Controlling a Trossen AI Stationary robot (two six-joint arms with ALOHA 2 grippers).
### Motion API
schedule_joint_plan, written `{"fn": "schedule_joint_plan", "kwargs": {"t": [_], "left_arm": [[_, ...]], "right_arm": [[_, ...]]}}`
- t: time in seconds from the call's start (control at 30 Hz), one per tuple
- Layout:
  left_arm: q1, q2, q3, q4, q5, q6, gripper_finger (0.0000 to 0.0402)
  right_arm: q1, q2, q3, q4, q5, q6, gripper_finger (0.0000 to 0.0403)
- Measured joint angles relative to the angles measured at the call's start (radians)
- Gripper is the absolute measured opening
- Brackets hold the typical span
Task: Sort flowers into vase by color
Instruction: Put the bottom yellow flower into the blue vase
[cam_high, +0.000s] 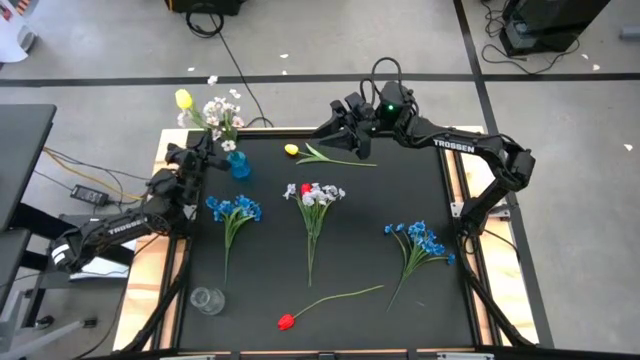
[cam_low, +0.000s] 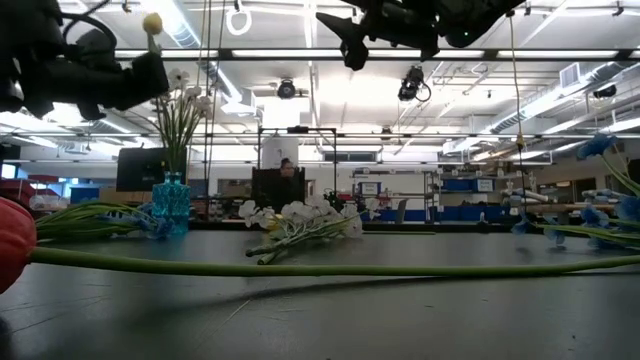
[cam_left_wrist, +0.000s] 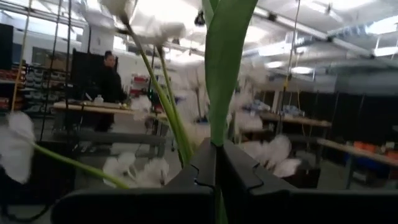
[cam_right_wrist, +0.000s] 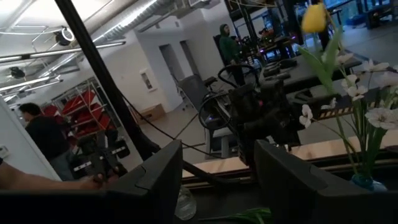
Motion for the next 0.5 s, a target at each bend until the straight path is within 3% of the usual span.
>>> {"fn": "schedule_joint_plan", "kwargs": {"t": [0.3,0.5], "left_arm": [[0.000,0.101,0.000,0.003,-0.006,-0.052,0.0020],[0.000,0.101,0.001,0.003,-0.013,-0.096,0.0096]], "right_arm": [[0.000,0.000,0.000,-0.005,-0.014,0.007,0.0208],[0.000,0.000,0.000,-0.092,0.048,0.006,0.0213]]}}
